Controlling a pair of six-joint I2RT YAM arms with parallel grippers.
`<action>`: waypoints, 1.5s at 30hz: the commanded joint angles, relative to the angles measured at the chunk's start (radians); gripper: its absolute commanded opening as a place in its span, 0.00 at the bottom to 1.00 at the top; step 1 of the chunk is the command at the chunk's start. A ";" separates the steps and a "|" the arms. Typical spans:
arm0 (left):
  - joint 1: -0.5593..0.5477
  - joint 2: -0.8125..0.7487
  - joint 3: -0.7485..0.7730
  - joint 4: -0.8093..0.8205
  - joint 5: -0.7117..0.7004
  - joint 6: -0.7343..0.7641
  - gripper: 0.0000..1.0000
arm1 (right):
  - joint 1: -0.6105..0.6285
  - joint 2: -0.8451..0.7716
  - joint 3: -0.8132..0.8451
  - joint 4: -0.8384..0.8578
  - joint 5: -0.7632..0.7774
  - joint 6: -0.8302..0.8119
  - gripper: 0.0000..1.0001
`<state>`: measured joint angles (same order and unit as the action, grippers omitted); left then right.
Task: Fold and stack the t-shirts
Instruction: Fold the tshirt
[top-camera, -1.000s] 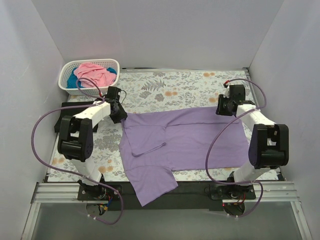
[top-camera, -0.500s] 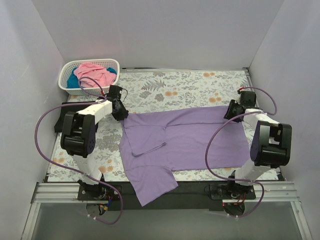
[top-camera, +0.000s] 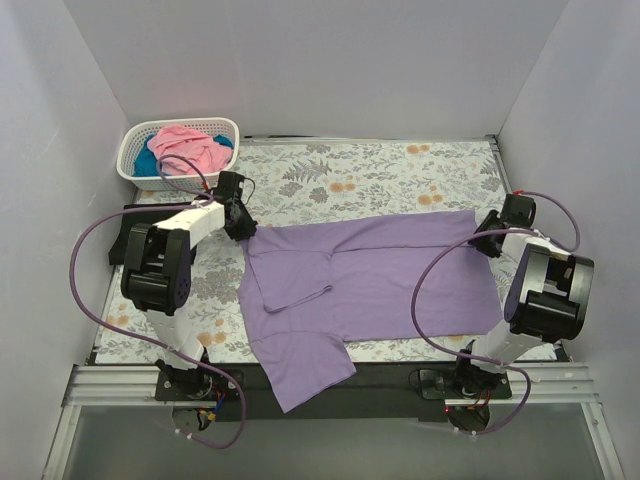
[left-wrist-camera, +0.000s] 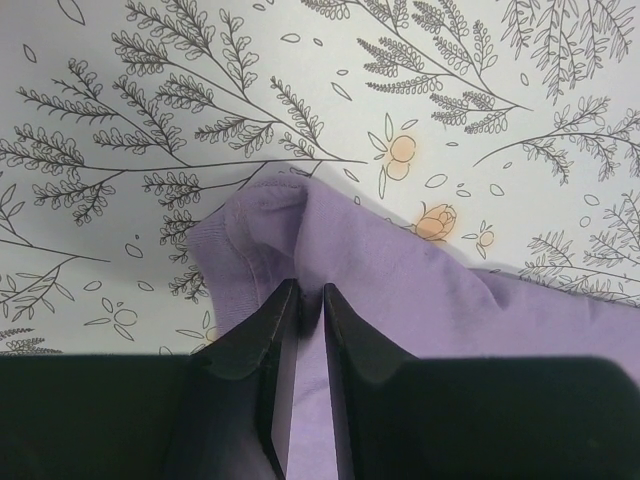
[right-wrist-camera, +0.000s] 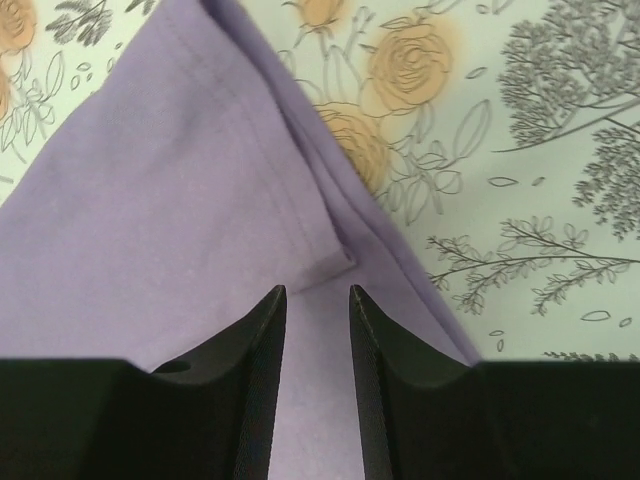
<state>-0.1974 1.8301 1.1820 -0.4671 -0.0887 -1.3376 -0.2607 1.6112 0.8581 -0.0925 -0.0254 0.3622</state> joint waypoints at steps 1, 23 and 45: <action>0.006 -0.025 -0.015 0.028 0.004 0.014 0.15 | -0.029 -0.036 -0.021 0.062 0.010 0.073 0.38; 0.006 -0.034 -0.039 0.048 0.032 0.021 0.15 | -0.057 0.010 -0.056 0.158 -0.038 0.092 0.32; 0.006 -0.037 -0.044 0.047 0.027 0.034 0.15 | -0.060 0.039 -0.037 0.158 -0.037 0.064 0.24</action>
<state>-0.1974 1.8297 1.1507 -0.4332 -0.0620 -1.3193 -0.3141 1.6287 0.7898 0.0395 -0.0399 0.4473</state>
